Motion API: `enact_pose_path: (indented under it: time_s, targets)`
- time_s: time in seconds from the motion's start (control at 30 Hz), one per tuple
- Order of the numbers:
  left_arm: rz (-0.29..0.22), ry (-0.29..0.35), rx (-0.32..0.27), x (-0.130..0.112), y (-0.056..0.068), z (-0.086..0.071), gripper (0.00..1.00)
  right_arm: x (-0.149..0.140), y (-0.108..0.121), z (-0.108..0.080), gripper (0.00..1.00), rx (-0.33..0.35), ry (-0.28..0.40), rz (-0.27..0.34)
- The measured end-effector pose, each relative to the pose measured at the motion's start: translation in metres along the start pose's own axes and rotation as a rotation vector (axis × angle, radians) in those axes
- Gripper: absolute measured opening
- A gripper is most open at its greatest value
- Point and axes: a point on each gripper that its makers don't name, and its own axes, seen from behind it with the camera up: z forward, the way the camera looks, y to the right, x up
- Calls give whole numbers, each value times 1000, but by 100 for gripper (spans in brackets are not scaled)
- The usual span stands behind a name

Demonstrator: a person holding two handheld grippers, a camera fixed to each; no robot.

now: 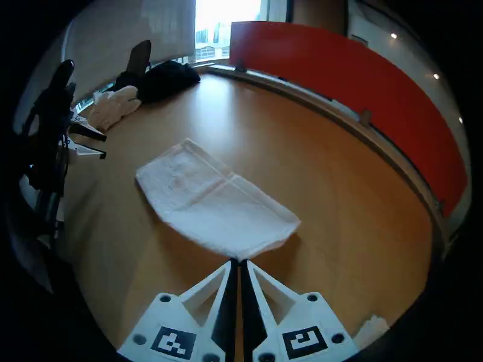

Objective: Fold towel

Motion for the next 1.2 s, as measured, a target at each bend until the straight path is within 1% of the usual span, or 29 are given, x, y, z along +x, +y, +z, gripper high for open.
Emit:
enact_pose_path:
  time_s: [0.1, 0.3, 0.53, 0.7, 0.8, 1.0, 1.2]
  targets:
    - [0, 2, 2, 1, -1, 0, 91, 6, 1, -3, 3, -3, 11, -4]
    - [-7, 14, 6, 2, -2, -2, 92, 9, 3, -8, 3, -7, 15, -7]
    - [-29, 67, 3, 8, -1, -6, 92, 13, 3, -11, 3, -6, 16, -16]
    - [-39, 118, -6, 12, 1, -12, 92, 18, 3, -13, 3, -4, 17, -31]
    - [-42, 139, 1, 13, -2, -15, 92, 22, 5, -13, 3, -9, 18, -41]
    - [-47, 150, 18, 9, -8, -19, 92, 30, 6, -14, 3, -14, 19, -58]
    - [-56, 153, 14, 7, -10, -24, 92, 37, 5, -15, 3, -19, 18, -83]
